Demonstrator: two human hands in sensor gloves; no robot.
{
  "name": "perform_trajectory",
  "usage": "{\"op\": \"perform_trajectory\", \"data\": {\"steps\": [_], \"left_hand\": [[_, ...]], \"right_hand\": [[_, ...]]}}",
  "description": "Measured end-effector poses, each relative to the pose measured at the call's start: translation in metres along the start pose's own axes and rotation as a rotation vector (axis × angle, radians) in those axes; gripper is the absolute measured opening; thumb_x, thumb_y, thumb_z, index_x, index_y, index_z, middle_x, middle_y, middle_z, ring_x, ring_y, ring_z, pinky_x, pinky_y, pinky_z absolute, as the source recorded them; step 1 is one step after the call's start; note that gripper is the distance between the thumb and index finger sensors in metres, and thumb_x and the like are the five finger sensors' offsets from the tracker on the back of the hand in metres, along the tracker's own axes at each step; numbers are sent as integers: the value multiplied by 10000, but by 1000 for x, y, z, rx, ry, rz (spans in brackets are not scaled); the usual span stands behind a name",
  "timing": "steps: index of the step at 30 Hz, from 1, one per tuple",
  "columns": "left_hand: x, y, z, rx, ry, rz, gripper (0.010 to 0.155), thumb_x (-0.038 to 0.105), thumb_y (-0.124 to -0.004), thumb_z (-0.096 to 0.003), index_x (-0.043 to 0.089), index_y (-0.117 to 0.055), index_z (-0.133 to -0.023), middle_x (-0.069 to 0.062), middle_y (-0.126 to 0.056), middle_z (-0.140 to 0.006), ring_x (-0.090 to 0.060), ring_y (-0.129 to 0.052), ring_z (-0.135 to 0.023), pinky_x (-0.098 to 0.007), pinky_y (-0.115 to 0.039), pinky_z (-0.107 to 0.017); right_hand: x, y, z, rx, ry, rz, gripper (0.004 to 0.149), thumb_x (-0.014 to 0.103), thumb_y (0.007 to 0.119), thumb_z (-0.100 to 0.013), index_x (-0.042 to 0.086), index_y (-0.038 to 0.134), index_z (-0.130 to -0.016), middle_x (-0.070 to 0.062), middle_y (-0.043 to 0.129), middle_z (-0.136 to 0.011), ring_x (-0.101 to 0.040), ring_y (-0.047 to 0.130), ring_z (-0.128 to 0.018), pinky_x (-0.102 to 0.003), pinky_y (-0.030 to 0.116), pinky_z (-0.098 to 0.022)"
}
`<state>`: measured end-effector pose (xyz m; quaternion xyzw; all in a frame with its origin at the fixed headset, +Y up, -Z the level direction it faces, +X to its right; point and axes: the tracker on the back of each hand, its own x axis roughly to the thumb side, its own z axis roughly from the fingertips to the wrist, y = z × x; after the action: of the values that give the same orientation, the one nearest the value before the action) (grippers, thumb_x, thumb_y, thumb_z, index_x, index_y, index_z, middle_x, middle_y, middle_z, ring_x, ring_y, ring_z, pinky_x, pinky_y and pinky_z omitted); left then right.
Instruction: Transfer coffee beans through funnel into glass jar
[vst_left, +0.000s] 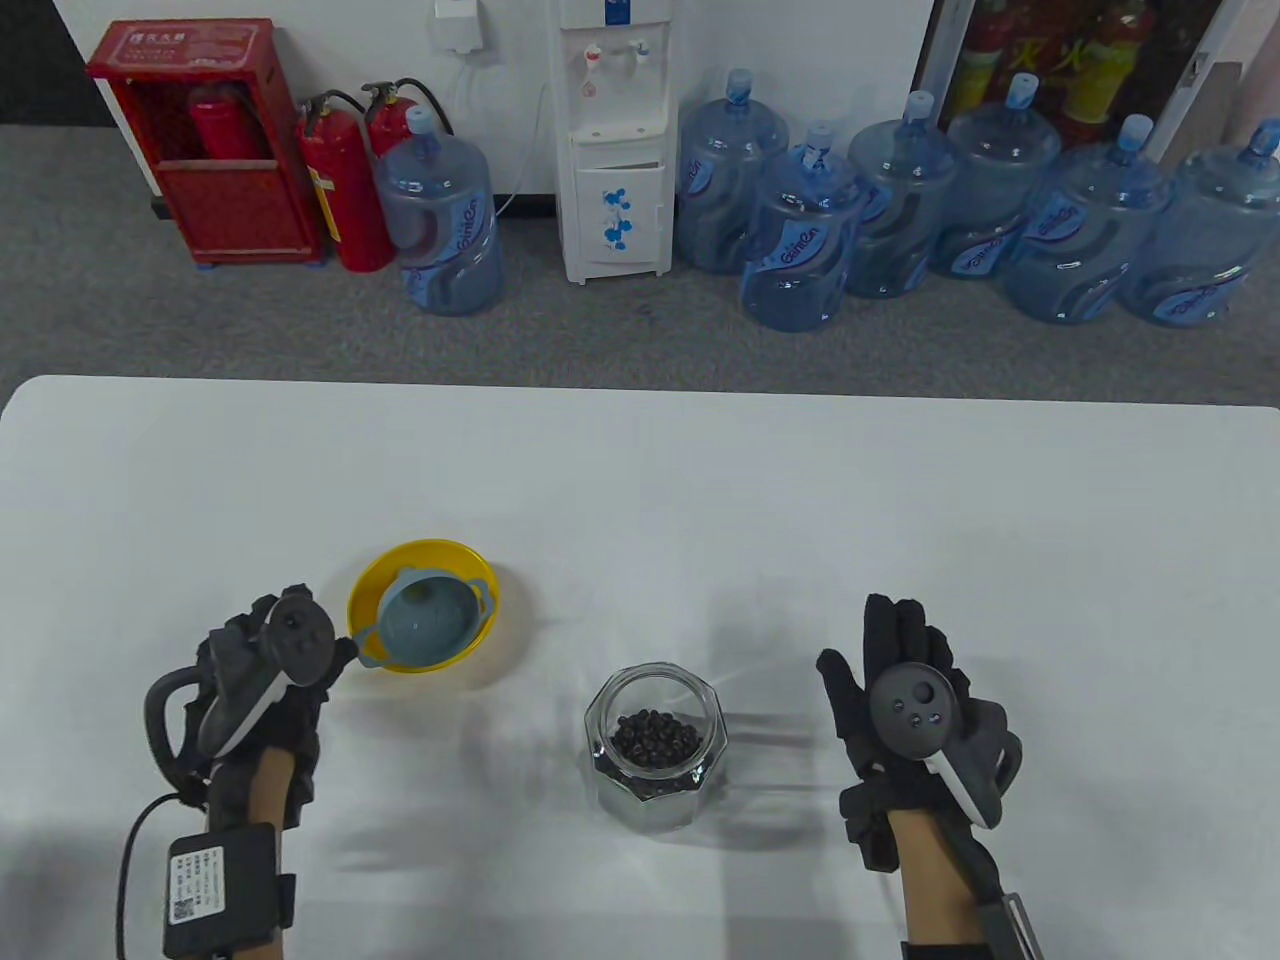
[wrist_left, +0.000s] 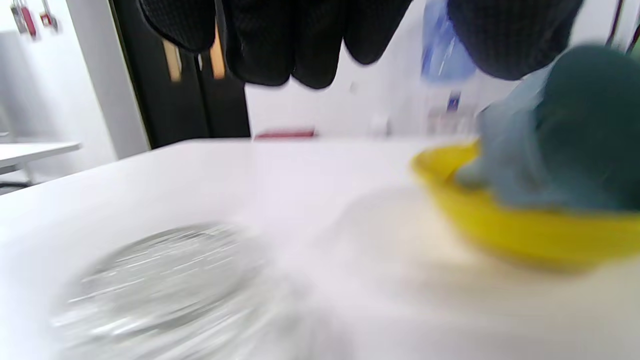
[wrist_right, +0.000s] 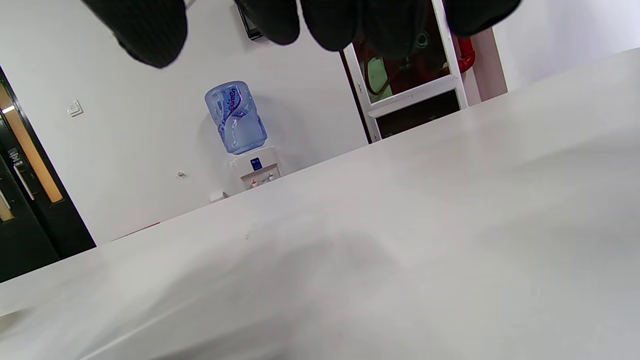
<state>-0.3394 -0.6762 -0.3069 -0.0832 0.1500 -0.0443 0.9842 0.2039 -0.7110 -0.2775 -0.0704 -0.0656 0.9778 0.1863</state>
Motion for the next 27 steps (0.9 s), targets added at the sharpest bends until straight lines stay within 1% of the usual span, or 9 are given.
{"op": "perform_trajectory", "data": {"steps": [2,6,8,11,14,16,18,23,27], "left_hand": [[-17,-6,3,-54,38,-42,764,619,-738,-490,335,-481,-1151,19,-549,-1221,-352,-603,-1149,-565,-541,-806],[-46,-30,7,-185,96,13,788,616,-750,-489,358,-431,-1161,-26,-480,-1242,-400,-561,-1156,-577,-522,-808],[-51,-40,7,-231,97,30,792,613,-754,-488,365,-418,-1162,-72,-484,-1239,-414,-602,-1140,-577,-543,-801],[-55,-57,4,-296,82,23,802,596,-775,-485,371,-402,-1158,-77,-518,-1223,-376,-682,-1112,-554,-585,-791],[-52,-60,3,-233,79,0,798,573,-798,-477,356,-430,-1150,-92,-585,-1189,-337,-756,-1067,-542,-626,-775],[-48,-64,-1,-258,66,-30,819,577,-792,-478,337,-403,-1158,-108,-568,-1192,-340,-756,-1063,-555,-630,-770],[-45,-68,-5,-294,59,-23,839,573,-775,-493,314,-346,-1167,-128,-504,-1202,-369,-704,-1070,-574,-602,-774],[-41,-69,-8,-256,8,-47,825,556,-743,-509,245,-354,-1167,-160,-520,-1173,-386,-729,-1001,-581,-615,-757],[-43,-73,-8,-227,-26,-16,820,559,-721,-512,212,-360,-1162,-184,-535,-1148,-382,-747,-946,-586,-616,-747]], "right_hand": [[0,0,0,-4,-1,-3,721,598,601,-674,222,390,-1253,-179,320,-1296,-486,413,-1148,-712,421,-759],[0,0,0,-3,-6,-6,718,598,599,-676,226,388,-1254,-170,310,-1299,-485,398,-1151,-712,416,-759],[0,0,0,-2,-8,-6,721,602,601,-672,230,388,-1252,-169,309,-1299,-482,395,-1153,-712,414,-759],[1,1,0,0,-14,-6,722,602,599,-673,231,383,-1254,-170,305,-1299,-485,391,-1153,-713,411,-760],[1,1,0,1,-14,-3,721,601,597,-675,229,380,-1254,-170,304,-1299,-488,389,-1153,-713,412,-760],[1,1,0,-1,-13,-4,724,602,598,-674,229,379,-1254,-171,302,-1299,-486,391,-1153,-713,413,-760],[1,1,0,-4,-13,-5,725,603,599,-673,229,379,-1254,-171,301,-1299,-484,386,-1154,-713,411,-759],[0,0,0,-11,-14,-12,709,603,599,-674,257,379,-1253,-157,282,-1302,-478,350,-1160,-711,392,-763],[-1,1,0,-1,-12,-11,709,603,599,-674,261,375,-1253,-156,278,-1303,-478,349,-1160,-713,391,-762]]}}
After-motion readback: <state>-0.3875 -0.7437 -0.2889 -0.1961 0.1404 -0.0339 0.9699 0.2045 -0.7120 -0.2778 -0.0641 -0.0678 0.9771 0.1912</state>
